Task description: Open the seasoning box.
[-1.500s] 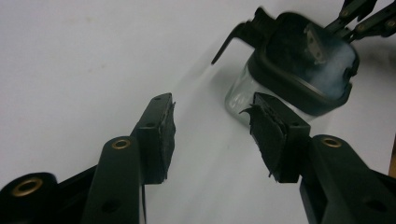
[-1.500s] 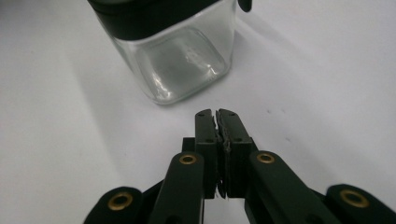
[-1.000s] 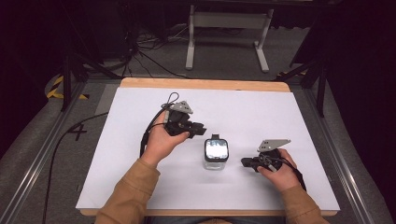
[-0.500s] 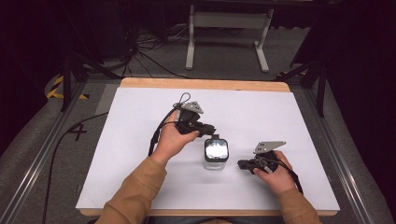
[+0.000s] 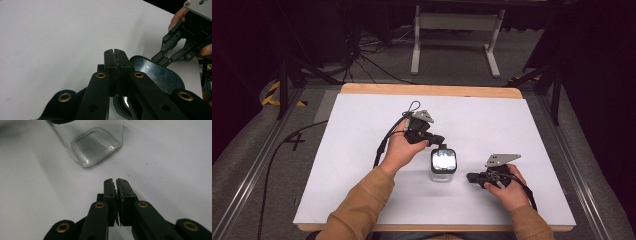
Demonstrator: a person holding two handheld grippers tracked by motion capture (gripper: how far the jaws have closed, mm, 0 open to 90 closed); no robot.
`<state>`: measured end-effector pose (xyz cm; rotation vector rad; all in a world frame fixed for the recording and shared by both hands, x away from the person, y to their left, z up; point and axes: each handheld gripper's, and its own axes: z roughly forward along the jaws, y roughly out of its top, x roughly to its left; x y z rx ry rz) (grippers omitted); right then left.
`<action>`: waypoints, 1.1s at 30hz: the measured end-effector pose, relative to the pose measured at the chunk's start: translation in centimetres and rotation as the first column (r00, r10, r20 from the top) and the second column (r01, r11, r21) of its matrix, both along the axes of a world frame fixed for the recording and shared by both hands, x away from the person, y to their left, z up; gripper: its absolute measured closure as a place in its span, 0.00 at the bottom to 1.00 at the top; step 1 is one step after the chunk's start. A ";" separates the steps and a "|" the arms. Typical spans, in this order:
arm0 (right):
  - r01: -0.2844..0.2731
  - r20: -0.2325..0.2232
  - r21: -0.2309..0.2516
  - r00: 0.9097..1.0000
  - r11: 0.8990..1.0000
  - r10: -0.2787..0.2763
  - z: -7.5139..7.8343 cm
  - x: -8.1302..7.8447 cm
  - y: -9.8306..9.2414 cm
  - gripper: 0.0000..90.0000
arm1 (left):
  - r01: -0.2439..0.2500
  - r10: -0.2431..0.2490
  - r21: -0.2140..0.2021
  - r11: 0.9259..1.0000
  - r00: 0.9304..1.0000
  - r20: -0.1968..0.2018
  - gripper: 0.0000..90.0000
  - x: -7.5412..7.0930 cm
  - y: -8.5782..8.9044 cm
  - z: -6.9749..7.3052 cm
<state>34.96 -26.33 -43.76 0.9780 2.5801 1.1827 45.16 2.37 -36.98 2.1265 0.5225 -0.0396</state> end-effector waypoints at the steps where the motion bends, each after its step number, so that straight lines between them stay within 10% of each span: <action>1: -0.001 0.000 0.002 1.000 1.000 0.001 0.0 0.0 0.0 0.97 | 0.003 -0.003 0.005 1.000 1.000 0.001 1.00 0.1 0.0 0.0; 33: -0.056 0.046 0.028 0.997 0.998 0.055 1.6 -1.0 1.8 0.97 | 0.012 -0.012 0.012 1.000 1.000 -0.021 1.00 0.3 -0.5 -0.1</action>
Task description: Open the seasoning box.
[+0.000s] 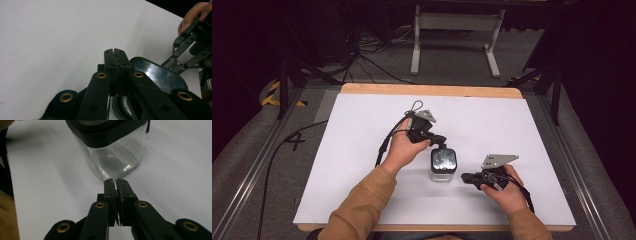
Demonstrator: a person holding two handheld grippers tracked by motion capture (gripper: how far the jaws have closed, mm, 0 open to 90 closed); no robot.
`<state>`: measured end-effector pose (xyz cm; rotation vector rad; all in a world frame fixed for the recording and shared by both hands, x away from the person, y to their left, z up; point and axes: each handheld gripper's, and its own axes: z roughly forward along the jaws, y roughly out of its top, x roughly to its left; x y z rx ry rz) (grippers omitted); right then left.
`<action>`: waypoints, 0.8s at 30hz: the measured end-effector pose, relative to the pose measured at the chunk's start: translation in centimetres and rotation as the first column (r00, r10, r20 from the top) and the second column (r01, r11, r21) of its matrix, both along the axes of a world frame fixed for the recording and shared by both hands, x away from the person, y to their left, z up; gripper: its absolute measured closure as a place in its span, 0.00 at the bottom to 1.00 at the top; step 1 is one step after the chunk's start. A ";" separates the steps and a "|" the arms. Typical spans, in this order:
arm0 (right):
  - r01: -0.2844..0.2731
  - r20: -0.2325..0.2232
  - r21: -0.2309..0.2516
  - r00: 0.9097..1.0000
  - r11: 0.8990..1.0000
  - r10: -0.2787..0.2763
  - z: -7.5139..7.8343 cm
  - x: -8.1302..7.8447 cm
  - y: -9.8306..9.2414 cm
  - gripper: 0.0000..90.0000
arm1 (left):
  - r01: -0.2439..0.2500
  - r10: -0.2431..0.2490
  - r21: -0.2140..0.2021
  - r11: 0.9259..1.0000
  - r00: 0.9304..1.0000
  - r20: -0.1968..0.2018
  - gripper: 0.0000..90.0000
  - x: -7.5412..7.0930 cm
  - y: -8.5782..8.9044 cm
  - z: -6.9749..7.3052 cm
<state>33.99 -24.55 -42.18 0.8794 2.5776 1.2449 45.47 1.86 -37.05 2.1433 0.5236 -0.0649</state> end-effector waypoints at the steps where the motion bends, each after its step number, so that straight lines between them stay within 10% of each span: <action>1: -0.003 0.005 0.005 1.000 1.000 0.003 0.3 -0.1 0.1 0.98 | -0.001 0.001 -0.002 1.000 1.000 0.005 1.00 0.0 0.0 0.0; 24: -0.030 0.122 0.076 0.992 0.997 0.020 3.1 -1.0 2.5 1.00 | -0.003 0.003 -0.004 1.000 1.000 0.002 1.00 0.1 0.0 -0.1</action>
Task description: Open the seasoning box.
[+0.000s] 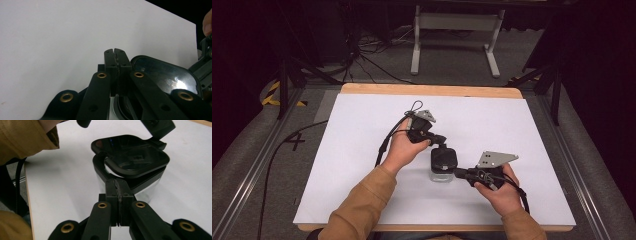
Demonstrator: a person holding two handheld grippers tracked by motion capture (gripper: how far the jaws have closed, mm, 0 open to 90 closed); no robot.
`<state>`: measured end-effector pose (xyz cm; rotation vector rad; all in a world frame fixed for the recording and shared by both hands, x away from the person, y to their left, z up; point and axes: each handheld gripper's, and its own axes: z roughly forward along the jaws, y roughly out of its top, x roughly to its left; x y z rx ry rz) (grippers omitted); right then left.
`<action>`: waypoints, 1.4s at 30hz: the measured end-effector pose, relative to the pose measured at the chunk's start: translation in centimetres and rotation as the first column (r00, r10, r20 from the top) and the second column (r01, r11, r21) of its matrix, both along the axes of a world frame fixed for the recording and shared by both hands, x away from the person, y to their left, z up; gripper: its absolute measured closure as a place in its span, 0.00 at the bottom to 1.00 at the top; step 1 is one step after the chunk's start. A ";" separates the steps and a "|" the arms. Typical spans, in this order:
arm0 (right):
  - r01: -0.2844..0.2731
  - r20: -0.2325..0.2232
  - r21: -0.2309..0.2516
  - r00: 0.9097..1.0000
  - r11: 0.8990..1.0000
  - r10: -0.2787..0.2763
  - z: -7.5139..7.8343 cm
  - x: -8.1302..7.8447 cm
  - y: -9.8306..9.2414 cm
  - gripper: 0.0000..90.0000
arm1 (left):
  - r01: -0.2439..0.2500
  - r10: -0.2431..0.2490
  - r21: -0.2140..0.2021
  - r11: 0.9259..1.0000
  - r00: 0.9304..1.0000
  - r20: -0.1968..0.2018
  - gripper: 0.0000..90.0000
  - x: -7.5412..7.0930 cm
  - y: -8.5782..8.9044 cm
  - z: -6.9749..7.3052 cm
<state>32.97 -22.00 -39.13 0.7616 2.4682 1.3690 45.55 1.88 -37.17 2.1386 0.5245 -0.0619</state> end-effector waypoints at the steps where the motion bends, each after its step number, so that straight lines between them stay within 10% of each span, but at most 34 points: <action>1: 0.005 0.002 0.004 1.000 1.000 -0.005 0.0 0.1 0.0 1.00 | -0.003 0.003 -0.001 1.000 1.000 0.002 1.00 0.0 0.0 0.0; 5: 0.007 0.013 0.012 1.000 1.000 -0.007 0.1 0.1 0.1 1.00 | -0.053 0.051 0.027 0.998 0.995 0.082 1.00 -0.7 0.1 0.4; 18: -0.001 0.040 0.037 0.999 0.999 0.000 0.9 0.5 0.0 1.00 | -0.046 0.048 -0.024 0.999 0.994 0.100 1.00 -4.1 3.0 4.3; 26: -0.006 0.061 0.064 0.998 0.998 0.002 1.5 1.2 0.0 1.00 | 0.035 -0.037 0.037 0.999 0.996 0.081 1.00 -7.0 4.3 6.2; 36: 0.014 0.086 0.082 0.996 0.997 -0.021 1.9 1.8 0.0 1.00 | 0.135 -0.142 0.175 0.975 0.990 0.026 1.00 -8.0 2.9 5.1; 42: 0.026 0.089 0.092 0.995 0.995 -0.035 1.9 1.8 -0.1 1.00 | 0.103 -0.109 0.150 0.983 0.993 0.034 0.99 -7.3 2.2 4.1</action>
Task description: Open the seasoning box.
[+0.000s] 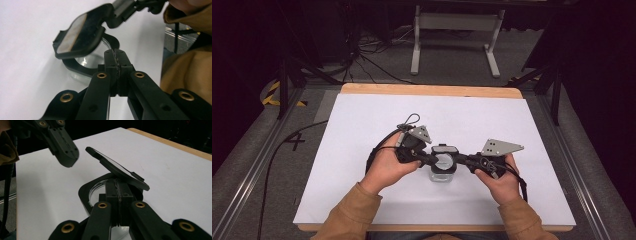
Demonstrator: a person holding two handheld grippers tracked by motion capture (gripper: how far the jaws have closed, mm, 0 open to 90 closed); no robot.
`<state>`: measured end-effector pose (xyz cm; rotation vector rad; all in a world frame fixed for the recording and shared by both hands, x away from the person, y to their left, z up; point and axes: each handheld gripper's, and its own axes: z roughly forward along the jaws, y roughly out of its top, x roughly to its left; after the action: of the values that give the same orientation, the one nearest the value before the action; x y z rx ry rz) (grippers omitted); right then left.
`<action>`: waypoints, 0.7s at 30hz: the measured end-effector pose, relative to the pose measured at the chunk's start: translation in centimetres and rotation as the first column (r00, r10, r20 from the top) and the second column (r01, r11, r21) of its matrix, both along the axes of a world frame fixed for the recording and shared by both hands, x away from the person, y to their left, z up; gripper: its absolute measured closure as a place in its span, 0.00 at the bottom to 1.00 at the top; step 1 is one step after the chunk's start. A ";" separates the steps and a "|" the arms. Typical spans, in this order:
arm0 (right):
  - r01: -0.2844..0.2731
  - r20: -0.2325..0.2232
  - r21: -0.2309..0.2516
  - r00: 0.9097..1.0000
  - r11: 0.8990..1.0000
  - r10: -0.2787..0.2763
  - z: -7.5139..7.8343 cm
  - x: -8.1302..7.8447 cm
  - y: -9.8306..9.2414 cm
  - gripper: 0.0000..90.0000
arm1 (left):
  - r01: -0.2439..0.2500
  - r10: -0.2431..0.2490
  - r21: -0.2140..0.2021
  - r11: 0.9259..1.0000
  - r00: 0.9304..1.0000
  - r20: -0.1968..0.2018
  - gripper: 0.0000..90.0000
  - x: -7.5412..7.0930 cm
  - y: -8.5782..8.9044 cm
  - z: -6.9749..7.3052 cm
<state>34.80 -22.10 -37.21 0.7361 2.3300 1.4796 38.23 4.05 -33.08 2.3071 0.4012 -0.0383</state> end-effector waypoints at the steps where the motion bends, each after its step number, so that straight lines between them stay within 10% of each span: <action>1: 0.000 0.000 0.000 1.000 1.000 0.000 0.0 0.0 0.0 1.00 | 0.000 0.000 0.000 1.000 1.000 0.000 0.99 0.0 0.0 0.0; 21: -0.030 -0.065 -0.009 0.997 1.000 0.029 -2.0 -0.1 0.8 1.00 | -0.082 0.088 -0.126 0.989 0.995 0.044 0.98 1.5 0.2 -0.2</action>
<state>34.65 -21.34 -39.20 0.7619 2.4044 1.4761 39.77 4.22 -33.30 2.1620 0.4586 0.0348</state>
